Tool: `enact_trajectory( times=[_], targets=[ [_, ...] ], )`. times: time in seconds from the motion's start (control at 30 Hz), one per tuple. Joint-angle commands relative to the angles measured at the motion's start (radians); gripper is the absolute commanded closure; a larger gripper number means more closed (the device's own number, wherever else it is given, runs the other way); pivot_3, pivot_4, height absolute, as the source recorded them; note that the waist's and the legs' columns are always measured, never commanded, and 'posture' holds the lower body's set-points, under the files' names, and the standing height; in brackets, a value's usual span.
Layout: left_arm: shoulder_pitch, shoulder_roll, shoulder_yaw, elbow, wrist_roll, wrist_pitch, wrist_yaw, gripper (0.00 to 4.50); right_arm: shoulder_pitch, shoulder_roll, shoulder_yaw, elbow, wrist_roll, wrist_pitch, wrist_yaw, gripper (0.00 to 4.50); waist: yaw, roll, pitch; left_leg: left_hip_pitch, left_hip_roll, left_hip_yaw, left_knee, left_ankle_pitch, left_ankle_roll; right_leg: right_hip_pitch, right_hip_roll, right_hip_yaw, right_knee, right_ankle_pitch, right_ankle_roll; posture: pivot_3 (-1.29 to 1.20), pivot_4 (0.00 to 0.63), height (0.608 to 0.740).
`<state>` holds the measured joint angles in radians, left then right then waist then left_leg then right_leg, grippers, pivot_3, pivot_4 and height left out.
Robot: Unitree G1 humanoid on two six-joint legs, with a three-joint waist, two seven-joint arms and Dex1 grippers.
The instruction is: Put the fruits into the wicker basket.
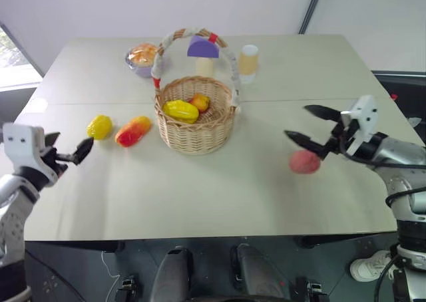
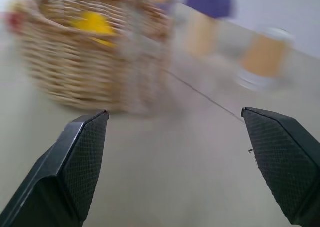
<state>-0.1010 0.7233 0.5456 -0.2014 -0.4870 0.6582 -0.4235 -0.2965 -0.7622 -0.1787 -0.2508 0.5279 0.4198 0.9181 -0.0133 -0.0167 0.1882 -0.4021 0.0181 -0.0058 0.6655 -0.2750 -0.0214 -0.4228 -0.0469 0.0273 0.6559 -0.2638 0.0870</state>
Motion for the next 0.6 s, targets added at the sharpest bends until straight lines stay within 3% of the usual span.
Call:
enact_trajectory(
  times=[0.03,0.33,0.6],
  targets=[
    [-0.115,0.053,-0.084,0.104,0.057,0.058,0.027,0.00,-0.040,0.028,0.095,-0.185,0.073,0.091,-0.010,0.07,-0.002,0.000,0.000,0.000,-0.001,0.000,0.000,0.000,0.000,0.000,0.001,0.000,0.000,0.000,0.000,0.00,0.150,0.740],
    [-0.526,0.041,-0.295,0.597,0.213,0.024,0.044,0.00,-0.241,0.201,0.332,-0.218,-0.021,0.130,-0.097,0.07,0.000,-0.001,0.000,-0.003,-0.002,0.000,0.001,0.000,0.000,-0.004,0.001,-0.002,0.002,0.000,0.000,0.00,0.150,0.740],
    [-0.705,0.032,-0.432,0.866,0.309,-0.022,-0.064,0.00,-0.267,0.261,0.373,-0.239,-0.041,0.122,-0.120,0.07,-0.002,-0.002,0.000,-0.006,-0.004,0.000,0.002,0.000,-0.001,-0.005,0.001,-0.003,0.003,0.000,0.000,0.00,0.150,0.740]
  ],
)
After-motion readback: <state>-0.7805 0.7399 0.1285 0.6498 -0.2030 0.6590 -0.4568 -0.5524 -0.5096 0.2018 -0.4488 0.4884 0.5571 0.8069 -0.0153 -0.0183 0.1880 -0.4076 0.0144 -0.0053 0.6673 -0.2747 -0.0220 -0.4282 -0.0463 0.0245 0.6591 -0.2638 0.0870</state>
